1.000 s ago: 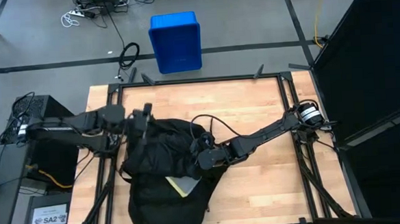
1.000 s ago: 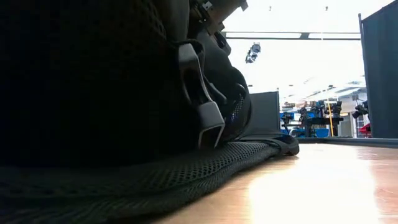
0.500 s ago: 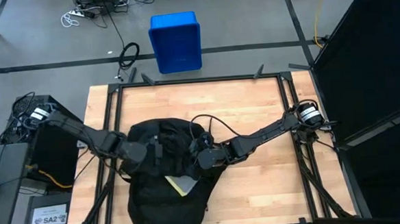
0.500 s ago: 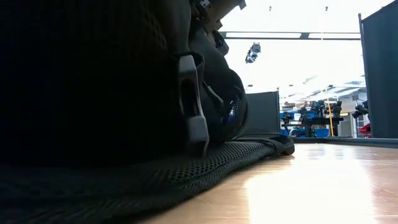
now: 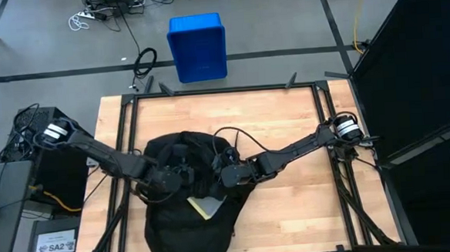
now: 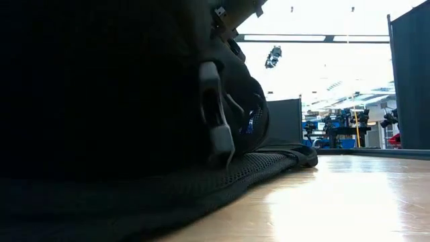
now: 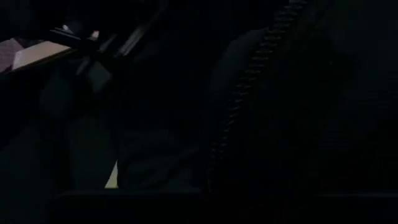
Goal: Unpack backpack
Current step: Open the black backpack
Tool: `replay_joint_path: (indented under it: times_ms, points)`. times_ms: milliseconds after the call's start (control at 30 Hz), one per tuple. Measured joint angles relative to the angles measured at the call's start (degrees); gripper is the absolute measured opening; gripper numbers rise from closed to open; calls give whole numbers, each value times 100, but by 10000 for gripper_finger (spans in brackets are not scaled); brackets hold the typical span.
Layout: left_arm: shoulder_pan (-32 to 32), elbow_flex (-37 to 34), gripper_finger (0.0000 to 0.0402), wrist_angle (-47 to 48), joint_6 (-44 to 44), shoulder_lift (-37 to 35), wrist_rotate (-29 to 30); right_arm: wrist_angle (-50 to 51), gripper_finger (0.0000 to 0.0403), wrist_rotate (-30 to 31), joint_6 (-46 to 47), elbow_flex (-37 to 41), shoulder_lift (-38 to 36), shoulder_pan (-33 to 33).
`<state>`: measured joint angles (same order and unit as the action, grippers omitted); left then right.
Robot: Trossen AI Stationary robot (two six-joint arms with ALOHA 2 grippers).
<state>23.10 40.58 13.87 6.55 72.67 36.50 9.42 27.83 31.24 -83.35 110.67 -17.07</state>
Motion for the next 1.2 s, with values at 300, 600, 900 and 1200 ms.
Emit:
replay_joint_path:
  times_ms: [300,600,900,1200]
  points:
    - [-188,-13,180,29,34,34,-647,30,28,48,-1524,0,0,-318]
    - [-210,-39,139,211,-30,45,-612,435,121,-4,-1816,-17,-108,-432]
    - [-249,-42,120,315,-86,45,-615,469,198,990,-1902,-20,-811,-953]
    - [-542,-42,85,227,-86,45,-635,266,128,7,-1902,-15,41,-1290]
